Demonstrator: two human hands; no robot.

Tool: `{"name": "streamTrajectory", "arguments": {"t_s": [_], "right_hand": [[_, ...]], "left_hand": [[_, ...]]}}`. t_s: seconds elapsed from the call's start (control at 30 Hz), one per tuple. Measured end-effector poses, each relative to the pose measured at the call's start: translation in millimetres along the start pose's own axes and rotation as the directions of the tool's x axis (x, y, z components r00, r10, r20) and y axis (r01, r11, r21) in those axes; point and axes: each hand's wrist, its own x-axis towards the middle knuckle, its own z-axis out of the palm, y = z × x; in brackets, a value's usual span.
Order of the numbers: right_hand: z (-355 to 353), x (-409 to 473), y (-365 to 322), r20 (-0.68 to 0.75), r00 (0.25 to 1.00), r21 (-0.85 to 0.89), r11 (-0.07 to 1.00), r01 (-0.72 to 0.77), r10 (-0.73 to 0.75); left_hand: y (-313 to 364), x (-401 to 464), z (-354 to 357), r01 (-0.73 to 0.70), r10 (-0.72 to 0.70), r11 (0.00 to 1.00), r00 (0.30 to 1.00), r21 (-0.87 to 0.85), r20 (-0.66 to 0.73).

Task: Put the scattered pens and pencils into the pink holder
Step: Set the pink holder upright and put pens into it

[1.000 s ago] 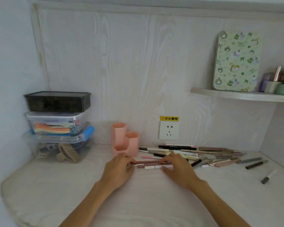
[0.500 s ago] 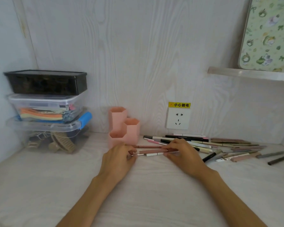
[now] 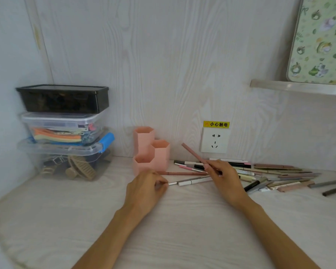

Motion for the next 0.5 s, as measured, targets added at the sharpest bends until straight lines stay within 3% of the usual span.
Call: {"name": "streamTrajectory", "arguments": {"t_s": [0.07, 0.17, 0.3, 0.4, 0.5], "right_hand": [[0, 0, -4, 0.002, 0.999, 0.127, 0.991, -0.048, 0.048], [-2, 1, -9, 0.004, 0.986, 0.376, 0.914, -0.154, 0.164], [-3, 4, -11, -0.054, 0.94, 0.627, 0.744, -0.23, 0.337], [-4, 7, -11, -0.061, 0.915, 0.685, 0.684, -0.252, 0.398], [-2, 7, -11, -0.043, 0.905, 0.696, 0.662, -0.277, 0.424]], "left_hand": [[-2, 1, 0, 0.015, -0.016, 1.0, 0.999, -0.023, -0.033], [2, 3, -4, 0.016, -0.053, 0.974, 0.986, -0.228, -0.155], [10, 10, -23, -0.1, -0.148, 0.821, 0.914, -0.563, -0.379], [9, 20, -47, -0.251, -0.238, 0.734, 0.775, -0.631, -0.586], [7, 34, -73, -0.369, -0.274, 0.746, 0.588, -0.554, -0.761]]}}
